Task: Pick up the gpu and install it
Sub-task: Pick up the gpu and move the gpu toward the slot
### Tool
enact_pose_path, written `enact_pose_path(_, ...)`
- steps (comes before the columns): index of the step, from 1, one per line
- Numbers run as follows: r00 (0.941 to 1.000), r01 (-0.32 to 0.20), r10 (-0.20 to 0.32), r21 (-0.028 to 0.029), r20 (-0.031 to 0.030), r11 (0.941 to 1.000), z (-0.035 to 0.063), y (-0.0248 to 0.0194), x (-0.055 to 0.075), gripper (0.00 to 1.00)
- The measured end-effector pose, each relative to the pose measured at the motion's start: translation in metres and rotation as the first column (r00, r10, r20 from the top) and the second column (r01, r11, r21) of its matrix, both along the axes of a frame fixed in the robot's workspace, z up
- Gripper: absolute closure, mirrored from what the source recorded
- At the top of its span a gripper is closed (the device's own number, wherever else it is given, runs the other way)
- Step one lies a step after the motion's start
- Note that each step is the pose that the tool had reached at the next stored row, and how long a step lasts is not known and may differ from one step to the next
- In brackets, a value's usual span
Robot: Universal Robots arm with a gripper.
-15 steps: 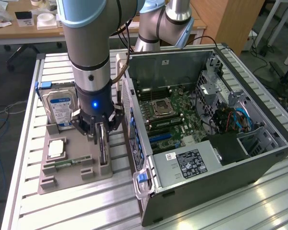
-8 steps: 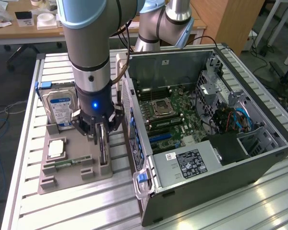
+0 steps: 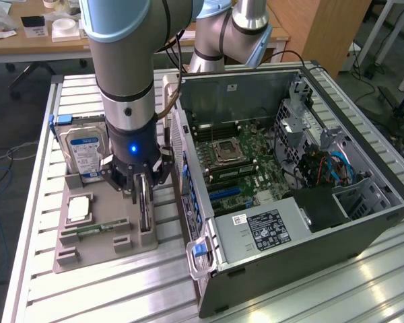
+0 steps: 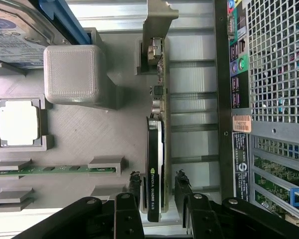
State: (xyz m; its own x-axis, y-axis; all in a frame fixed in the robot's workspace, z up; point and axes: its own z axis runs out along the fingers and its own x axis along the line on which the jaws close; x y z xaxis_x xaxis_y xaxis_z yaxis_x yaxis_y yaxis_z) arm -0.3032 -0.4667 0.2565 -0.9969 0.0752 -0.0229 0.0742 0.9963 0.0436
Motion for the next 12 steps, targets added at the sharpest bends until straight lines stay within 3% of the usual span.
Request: enact_pose_path(12,1.0,0.0,0.0,0.0,0.0,1.0,-0.0087,0.0,0.0,0.58)
